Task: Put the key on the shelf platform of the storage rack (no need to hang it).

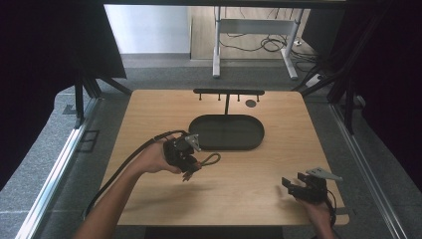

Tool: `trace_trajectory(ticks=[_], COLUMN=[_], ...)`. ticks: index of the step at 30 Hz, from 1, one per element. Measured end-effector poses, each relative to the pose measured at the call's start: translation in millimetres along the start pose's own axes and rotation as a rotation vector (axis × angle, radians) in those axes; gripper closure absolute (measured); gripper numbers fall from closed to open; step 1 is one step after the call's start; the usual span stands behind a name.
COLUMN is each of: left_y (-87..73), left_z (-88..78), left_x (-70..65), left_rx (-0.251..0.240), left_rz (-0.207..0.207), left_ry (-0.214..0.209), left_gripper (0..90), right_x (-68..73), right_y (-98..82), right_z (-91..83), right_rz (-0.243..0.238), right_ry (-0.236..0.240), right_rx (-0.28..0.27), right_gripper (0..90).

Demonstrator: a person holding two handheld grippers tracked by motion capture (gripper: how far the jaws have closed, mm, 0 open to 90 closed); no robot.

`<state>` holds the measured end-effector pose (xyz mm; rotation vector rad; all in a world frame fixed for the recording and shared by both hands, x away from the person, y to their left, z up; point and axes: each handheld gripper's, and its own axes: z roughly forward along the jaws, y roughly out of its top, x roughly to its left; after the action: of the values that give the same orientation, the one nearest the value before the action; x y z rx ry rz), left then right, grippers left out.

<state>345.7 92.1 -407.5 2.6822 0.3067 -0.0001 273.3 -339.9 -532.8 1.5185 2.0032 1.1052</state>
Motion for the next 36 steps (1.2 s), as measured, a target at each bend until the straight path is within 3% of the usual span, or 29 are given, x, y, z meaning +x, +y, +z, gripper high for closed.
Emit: trace_trajectory(ticks=[20,36], left_y=[3.1,23.7], left_z=[-7.9,-34.1], left_x=[-0.4,0.5], left_rx=[-0.012,-0.047], left_rz=[0.001,0.036], left_ry=[0.017,0.037], left_gripper=[66.6,66.6], right_x=[1.1,2.6], right_y=[0.8,2.9], right_z=[-0.7,-4.0], right_rz=[0.001,-0.002], right_ry=[0.0,-0.013], right_rx=[-0.006,-0.032], right_gripper=[27.2,27.6])
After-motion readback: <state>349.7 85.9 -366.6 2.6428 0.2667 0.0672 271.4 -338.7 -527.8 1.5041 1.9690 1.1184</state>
